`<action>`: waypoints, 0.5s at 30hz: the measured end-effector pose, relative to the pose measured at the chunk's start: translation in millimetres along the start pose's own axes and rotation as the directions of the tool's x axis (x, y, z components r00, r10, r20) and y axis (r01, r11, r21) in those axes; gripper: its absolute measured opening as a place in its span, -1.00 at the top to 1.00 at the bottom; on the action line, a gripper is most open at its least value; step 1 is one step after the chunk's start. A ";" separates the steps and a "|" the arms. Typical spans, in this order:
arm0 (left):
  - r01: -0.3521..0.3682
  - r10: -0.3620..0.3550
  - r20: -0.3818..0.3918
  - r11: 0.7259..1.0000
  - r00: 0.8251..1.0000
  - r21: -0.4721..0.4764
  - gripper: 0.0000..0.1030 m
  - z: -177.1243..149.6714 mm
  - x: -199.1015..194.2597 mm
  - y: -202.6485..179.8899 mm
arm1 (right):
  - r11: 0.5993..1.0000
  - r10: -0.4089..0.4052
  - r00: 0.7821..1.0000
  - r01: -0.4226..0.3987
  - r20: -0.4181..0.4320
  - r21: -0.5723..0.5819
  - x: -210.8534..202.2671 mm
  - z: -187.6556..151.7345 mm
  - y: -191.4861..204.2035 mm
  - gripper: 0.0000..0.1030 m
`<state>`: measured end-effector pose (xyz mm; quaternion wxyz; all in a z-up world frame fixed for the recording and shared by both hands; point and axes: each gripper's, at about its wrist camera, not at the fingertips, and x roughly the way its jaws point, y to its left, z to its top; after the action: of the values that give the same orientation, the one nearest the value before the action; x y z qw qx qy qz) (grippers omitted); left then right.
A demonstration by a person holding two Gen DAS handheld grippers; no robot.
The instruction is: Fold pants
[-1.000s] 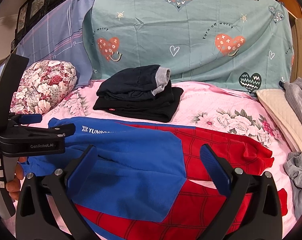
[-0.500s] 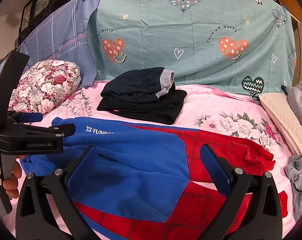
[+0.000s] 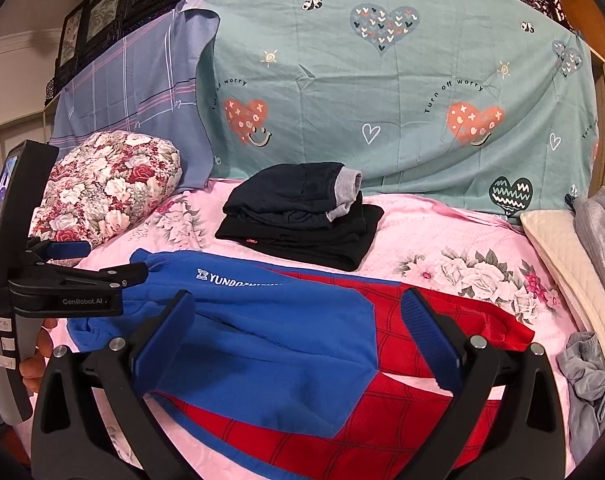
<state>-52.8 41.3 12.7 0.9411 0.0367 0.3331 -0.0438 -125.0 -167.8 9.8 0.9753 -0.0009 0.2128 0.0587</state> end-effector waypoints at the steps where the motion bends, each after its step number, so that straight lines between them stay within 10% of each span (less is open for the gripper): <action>1: 0.004 -0.004 0.003 1.000 1.000 0.006 -0.96 -0.3 -1.7 -1.1 | 1.000 -0.003 1.000 0.003 -0.001 0.000 -1.2 -0.6 1.3 -0.97; 15: 0.019 -0.019 0.011 1.000 1.000 -0.002 -0.96 -10.0 -15.5 6.8 | 0.999 0.039 0.999 -0.039 -0.014 -0.027 -7.5 -4.6 31.3 -0.97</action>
<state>-70.3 50.0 14.9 0.9425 0.0323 0.3285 -0.0526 -137.4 -137.7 9.5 0.9725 -0.0105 0.2183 0.0805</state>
